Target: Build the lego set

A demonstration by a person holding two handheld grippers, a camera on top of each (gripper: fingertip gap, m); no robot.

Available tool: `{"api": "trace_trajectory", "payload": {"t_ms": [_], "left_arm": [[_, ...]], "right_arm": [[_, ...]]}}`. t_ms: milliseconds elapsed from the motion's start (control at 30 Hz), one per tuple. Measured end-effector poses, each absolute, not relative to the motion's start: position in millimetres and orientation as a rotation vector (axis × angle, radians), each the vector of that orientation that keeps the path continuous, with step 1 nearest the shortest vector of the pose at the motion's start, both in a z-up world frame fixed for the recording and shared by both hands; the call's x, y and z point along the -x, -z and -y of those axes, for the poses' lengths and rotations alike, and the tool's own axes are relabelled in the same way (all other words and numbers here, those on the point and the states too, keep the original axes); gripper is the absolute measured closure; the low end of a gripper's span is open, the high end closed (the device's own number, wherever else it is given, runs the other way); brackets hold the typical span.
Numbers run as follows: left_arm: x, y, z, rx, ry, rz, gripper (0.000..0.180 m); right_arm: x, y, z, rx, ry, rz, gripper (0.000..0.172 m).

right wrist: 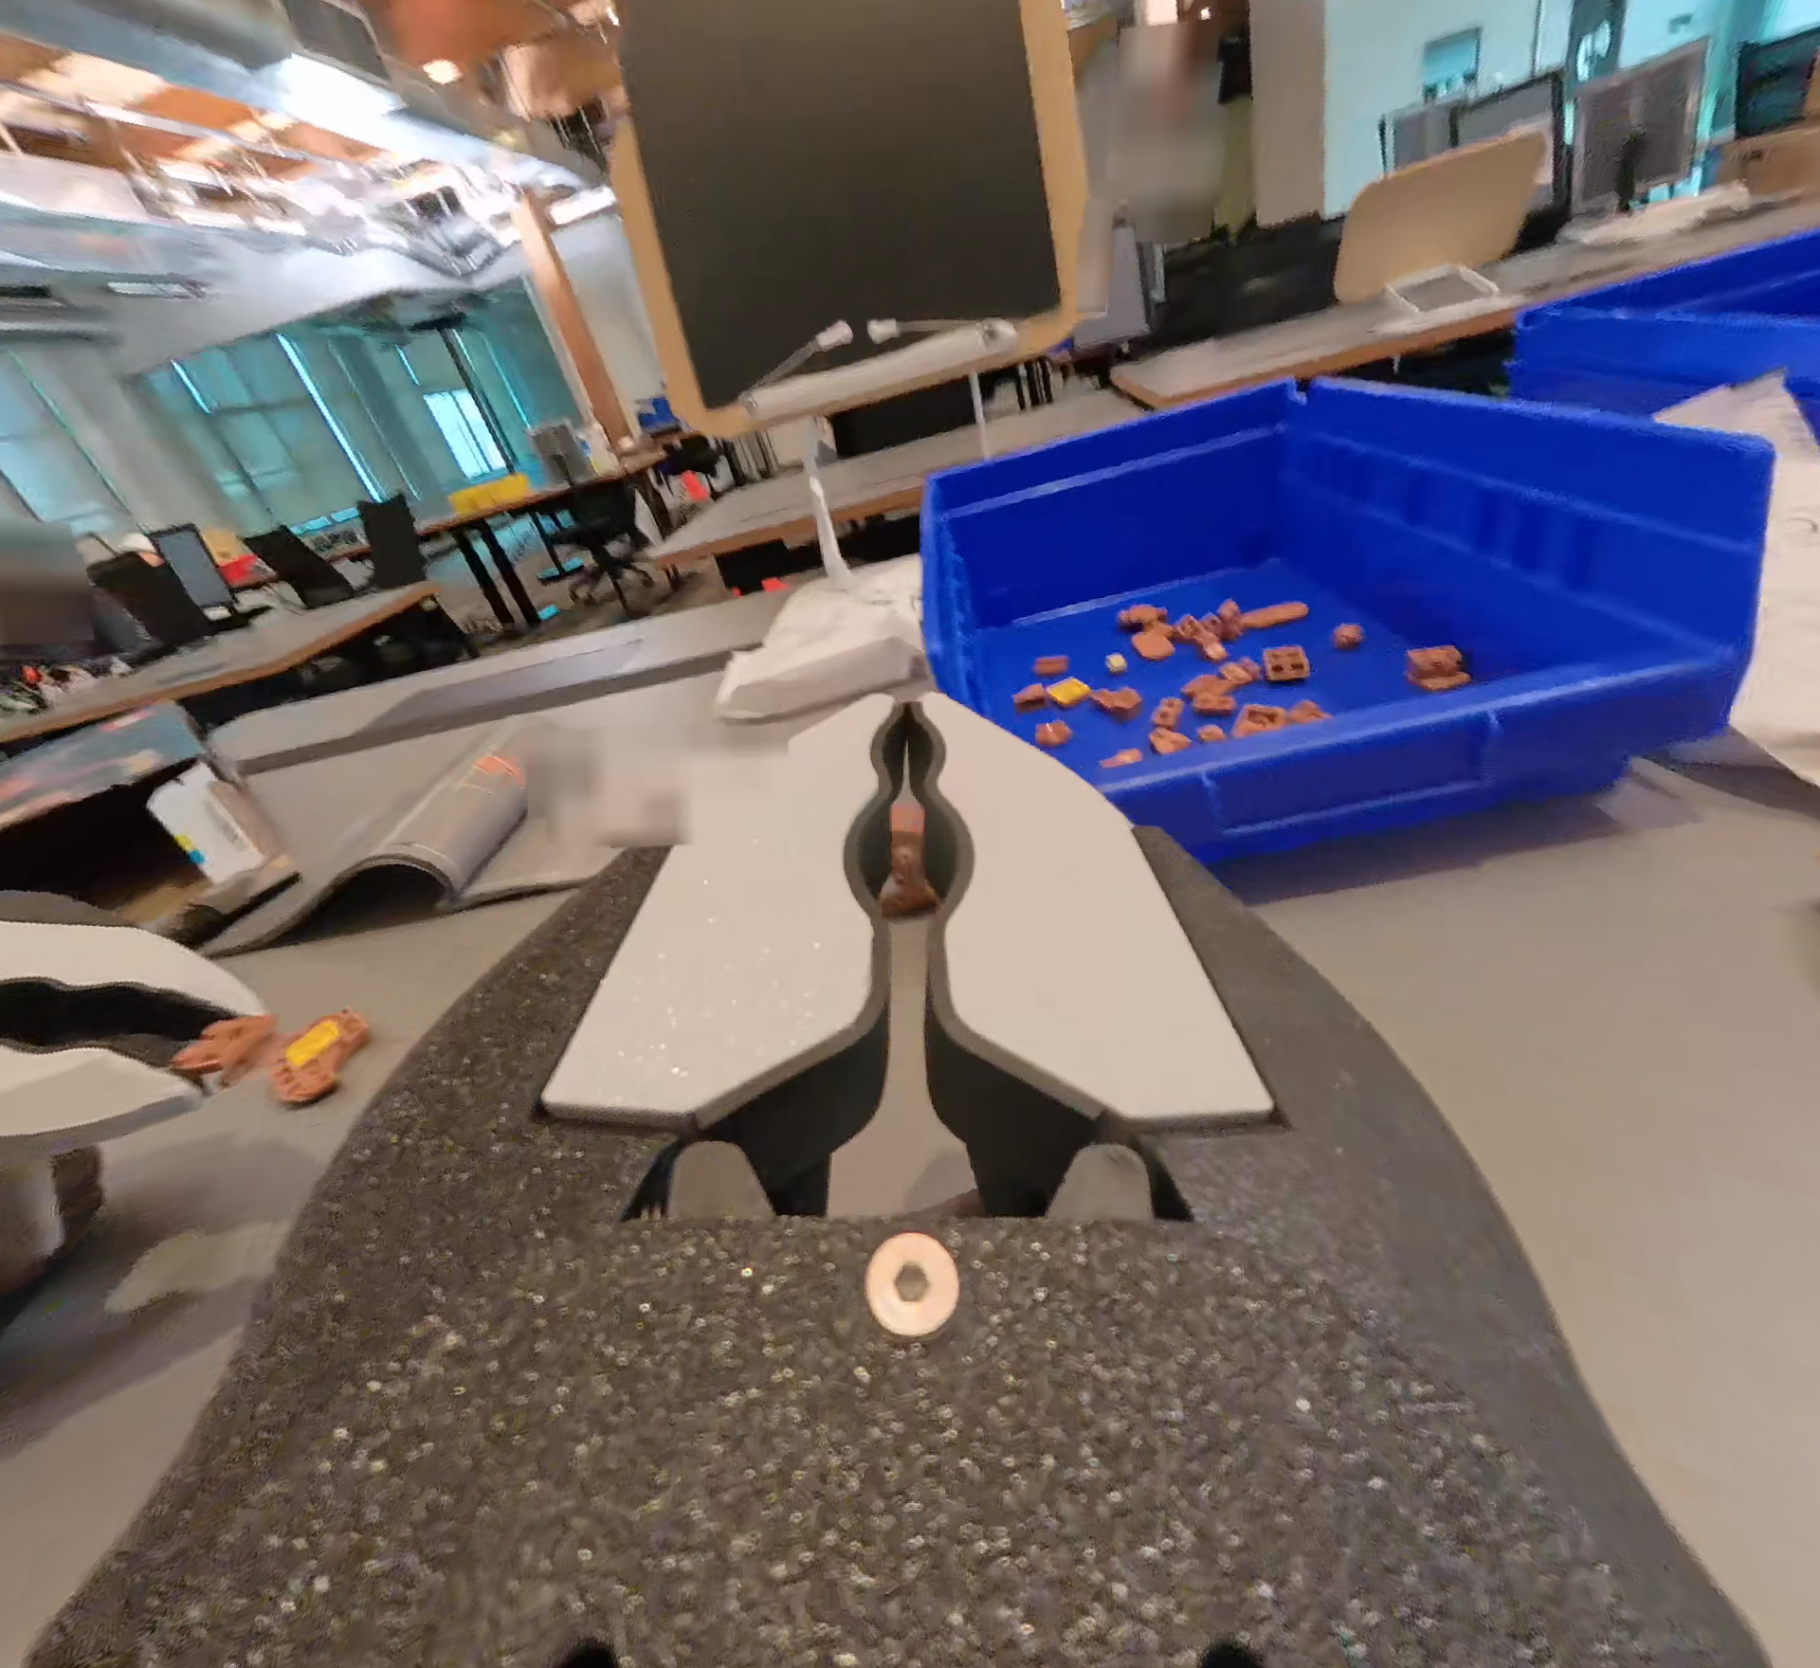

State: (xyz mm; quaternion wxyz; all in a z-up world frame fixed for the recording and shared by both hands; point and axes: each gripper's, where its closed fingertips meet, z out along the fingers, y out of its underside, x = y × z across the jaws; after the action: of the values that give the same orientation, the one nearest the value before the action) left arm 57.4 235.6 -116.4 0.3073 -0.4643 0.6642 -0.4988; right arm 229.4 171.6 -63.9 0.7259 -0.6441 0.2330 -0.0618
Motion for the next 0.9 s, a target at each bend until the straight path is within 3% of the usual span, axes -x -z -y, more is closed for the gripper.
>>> {"api": "trace_trajectory", "payload": {"t_ms": [900], "left_arm": [[-56.5,117.4,-233.8,1.219,1.310,-1.771,0.164]], "right_arm": [[-225.4,71.9,-178.6,1.467,0.089,-0.505,0.172]]}}
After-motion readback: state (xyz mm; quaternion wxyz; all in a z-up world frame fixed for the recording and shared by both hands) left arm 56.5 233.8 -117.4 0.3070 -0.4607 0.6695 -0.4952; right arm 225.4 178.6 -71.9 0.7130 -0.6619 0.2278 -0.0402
